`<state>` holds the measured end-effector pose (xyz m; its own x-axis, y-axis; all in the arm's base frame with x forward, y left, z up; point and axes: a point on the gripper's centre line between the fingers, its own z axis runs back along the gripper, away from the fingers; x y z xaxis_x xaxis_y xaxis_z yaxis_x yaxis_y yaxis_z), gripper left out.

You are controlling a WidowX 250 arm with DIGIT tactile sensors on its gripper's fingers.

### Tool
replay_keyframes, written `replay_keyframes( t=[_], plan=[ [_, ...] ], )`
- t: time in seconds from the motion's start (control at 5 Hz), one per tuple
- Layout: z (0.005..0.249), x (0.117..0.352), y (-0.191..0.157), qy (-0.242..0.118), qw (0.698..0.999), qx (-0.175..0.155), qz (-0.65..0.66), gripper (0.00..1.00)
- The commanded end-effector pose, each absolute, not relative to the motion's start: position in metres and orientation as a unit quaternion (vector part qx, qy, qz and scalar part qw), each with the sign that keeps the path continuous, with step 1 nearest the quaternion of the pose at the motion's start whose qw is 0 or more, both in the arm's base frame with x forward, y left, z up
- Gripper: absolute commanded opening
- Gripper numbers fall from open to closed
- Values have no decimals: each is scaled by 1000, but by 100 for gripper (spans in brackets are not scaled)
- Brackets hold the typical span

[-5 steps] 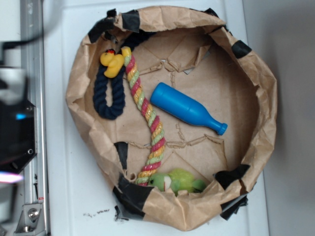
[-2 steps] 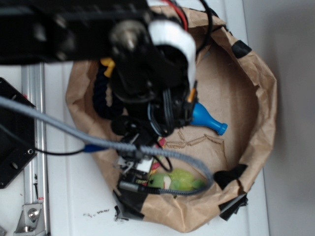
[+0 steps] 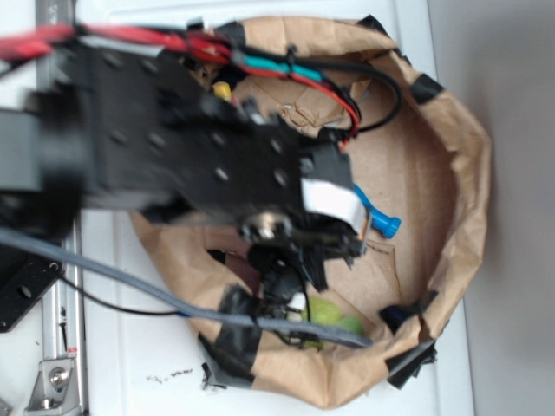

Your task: Grab the green animal.

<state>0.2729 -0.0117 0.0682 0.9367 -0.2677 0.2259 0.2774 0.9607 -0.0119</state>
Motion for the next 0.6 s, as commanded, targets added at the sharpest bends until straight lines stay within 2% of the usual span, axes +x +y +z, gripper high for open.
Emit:
replay_keyframes(
  t=[0.0, 0.2, 0.4],
  plan=[
    [107, 287, -36, -153, 967, -148, -144, 100],
    [103, 285, -42, -140, 964, -165, -153, 100],
    [79, 281, -60, -114, 962, -190, -161, 100]
  ],
)
